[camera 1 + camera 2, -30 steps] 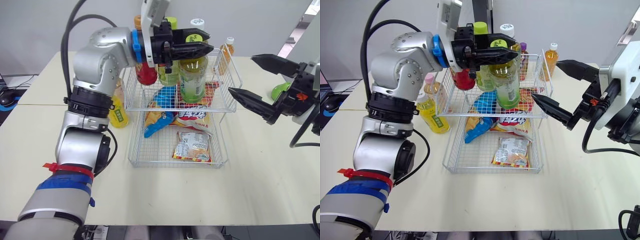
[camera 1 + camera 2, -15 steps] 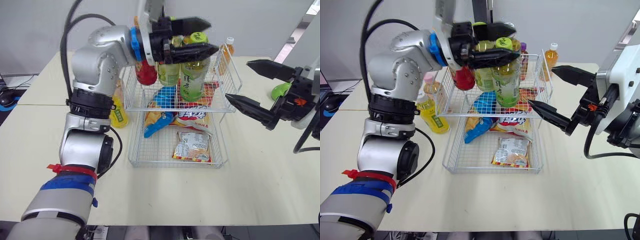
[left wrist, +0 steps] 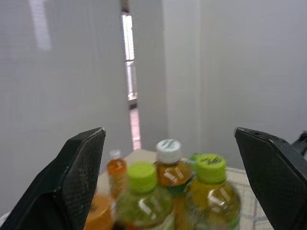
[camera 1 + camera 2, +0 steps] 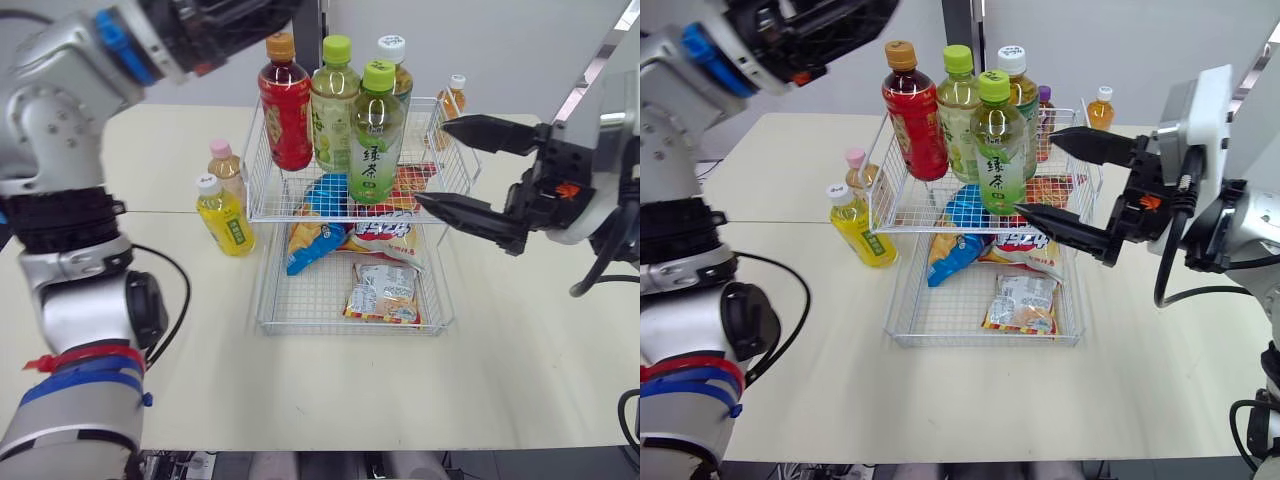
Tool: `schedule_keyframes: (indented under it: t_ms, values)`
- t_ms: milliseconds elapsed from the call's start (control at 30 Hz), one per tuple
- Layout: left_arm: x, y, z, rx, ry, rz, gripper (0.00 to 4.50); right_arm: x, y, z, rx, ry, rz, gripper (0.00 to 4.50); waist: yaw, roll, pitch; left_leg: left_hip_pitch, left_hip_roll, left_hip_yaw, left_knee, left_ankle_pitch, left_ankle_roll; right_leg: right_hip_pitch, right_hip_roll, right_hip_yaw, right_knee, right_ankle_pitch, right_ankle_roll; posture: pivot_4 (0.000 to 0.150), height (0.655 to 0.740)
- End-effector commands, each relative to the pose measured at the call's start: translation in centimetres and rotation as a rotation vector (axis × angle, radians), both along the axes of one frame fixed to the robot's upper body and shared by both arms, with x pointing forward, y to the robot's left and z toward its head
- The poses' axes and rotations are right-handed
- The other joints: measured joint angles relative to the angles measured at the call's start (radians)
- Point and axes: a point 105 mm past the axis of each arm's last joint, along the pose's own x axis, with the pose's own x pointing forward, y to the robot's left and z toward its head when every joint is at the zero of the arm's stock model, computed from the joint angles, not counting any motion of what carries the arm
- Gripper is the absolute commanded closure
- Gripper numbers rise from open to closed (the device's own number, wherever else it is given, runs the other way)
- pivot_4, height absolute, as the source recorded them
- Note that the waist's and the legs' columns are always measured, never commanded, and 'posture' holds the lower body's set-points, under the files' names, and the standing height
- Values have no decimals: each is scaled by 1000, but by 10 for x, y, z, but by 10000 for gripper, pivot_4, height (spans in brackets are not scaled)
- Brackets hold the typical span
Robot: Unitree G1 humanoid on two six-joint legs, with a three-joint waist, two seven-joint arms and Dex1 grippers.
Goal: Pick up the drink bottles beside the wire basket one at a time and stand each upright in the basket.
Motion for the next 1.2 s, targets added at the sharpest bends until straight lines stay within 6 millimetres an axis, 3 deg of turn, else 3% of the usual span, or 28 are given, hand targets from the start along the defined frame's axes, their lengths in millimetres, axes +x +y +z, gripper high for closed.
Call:
schedule_keyframes:
  t_ms: [33,200,300,400,567,733,833,1000,1200]
  values:
    - [-16,44,-3,-18,-14,176,314,-6,8,5,21,-12,84,0,-4,0,0,0,0,0,0,0,0,0,0,0,0,0,0,1500,7400]
    - [-32,101,-50,14,96,395,314,-2,16,-3,24,17,154,0,-2,0,0,0,1,0,0,0,0,0,-1,-1,0,0,0,1500,7400]
    - [-43,127,-96,85,192,521,314,0,19,-8,20,28,193,0,-2,0,0,1,1,0,0,0,0,0,-1,-1,0,0,0,1500,7400]
    - [-54,134,-139,92,278,572,314,2,19,-11,20,31,217,0,-1,-1,-1,1,1,1,-1,0,0,0,-2,0,0,0,0,1500,7400]
    - [-71,123,-181,81,355,592,314,4,14,-16,11,37,243,0,13,-4,-2,1,1,-1,0,0,0,1,-3,-1,0,0,0,1500,7400]
    - [-81,109,-189,44,368,594,314,5,25,-11,15,29,260,0,9,-5,-3,1,1,-2,0,0,0,2,-2,0,0,0,0,1500,7400]
    - [-77,104,-187,57,355,596,314,7,26,-10,17,29,262,0,8,-5,-3,2,1,-3,0,0,0,2,-1,0,1,0,-1,1500,7400]
    - [-43,89,-168,9,256,605,314,9,25,-9,11,23,246,0,16,-5,-4,1,1,-4,0,0,0,2,-1,0,0,0,0,1500,7400]
    - [3,75,-173,15,243,645,314,11,23,-9,7,4,215,0,12,-6,-4,2,-1,-1,0,0,0,3,-1,-1,0,1,0,1500,7400]
